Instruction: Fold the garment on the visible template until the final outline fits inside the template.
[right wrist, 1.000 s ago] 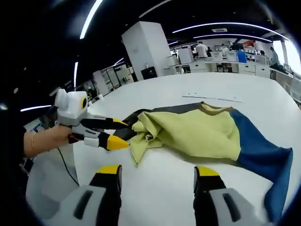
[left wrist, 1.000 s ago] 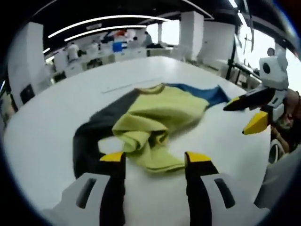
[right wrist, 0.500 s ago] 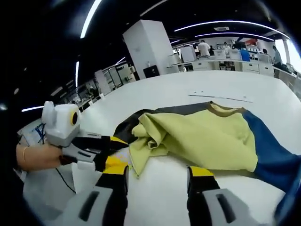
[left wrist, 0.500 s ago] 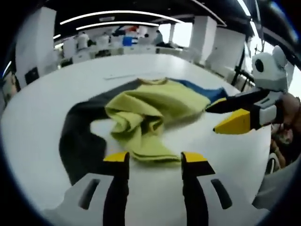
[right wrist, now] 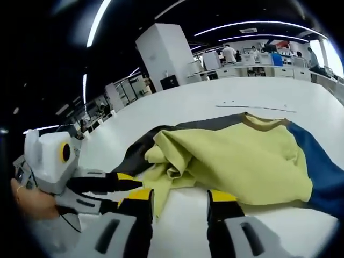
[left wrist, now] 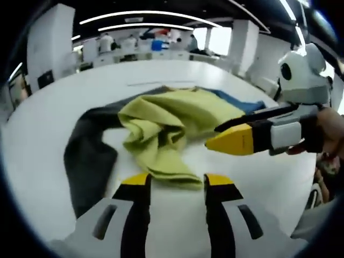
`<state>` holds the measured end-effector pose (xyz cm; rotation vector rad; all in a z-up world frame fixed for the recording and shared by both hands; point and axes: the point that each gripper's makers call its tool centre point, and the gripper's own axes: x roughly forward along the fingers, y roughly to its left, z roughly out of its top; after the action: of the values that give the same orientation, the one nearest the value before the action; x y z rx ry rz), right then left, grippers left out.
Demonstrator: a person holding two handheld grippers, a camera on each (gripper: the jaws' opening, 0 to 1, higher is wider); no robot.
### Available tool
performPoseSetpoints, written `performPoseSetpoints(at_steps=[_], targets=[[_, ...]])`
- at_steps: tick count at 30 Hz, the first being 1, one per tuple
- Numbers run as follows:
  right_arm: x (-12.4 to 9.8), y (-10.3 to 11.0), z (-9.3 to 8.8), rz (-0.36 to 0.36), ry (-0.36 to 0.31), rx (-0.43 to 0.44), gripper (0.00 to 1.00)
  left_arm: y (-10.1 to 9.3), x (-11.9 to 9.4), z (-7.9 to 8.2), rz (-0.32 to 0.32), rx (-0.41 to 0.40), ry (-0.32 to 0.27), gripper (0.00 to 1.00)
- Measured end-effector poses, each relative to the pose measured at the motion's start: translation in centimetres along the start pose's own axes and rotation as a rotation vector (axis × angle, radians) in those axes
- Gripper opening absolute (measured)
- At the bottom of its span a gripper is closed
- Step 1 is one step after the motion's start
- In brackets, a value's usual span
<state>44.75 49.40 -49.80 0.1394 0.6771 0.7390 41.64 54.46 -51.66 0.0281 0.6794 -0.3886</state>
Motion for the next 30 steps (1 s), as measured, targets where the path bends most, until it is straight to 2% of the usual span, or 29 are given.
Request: performPoseSetpoints(at_steps=[3,7,15,19,22,26,28,30], targets=[[0.8,0.2,0.1,0.007,-0.004,0.028,0.31,-0.5,0.0,-0.4,0.028,-0.011,-0.006,0.33],[1.6,0.6,0.4,0.013,-0.014,0.045,0.29,-1.1,0.3,-0.2,0.027,0.001,-0.016,0.26],[3.1,0.6,1.3,0.004,-0.036,0.041,0.21,-1.0,1.3,-0.5,0.025,-0.002,0.005,0.17],[4.0,0.3,1.1,-0.012,-0.015,0.038,0.16,-1.0,1.8,-0.7,0.037,-0.014,0.019,0.14],[4.3,0.1,1.0,-0.021,-0.015,0.045,0.09,-1.0,1.8,-0.8,0.039,-0.006,0.023,0.11],[4.6,0.1,0.8,-0.024,-0.011,0.056,0.0,-0.6,1.7,-0.6,0.04,-0.035,0.016,0.04],[4.5,0.0,0.9,-0.027,-0.014,0.05,0.0,-0.5,1.6,-0.6,0.04,-0.047,0.013,0.0],[4.2,0.0,1.0,-0.03,-0.014,0.034,0.0,-0.4,1.4,-0.5,0.039,-0.046,0.013,0.0]])
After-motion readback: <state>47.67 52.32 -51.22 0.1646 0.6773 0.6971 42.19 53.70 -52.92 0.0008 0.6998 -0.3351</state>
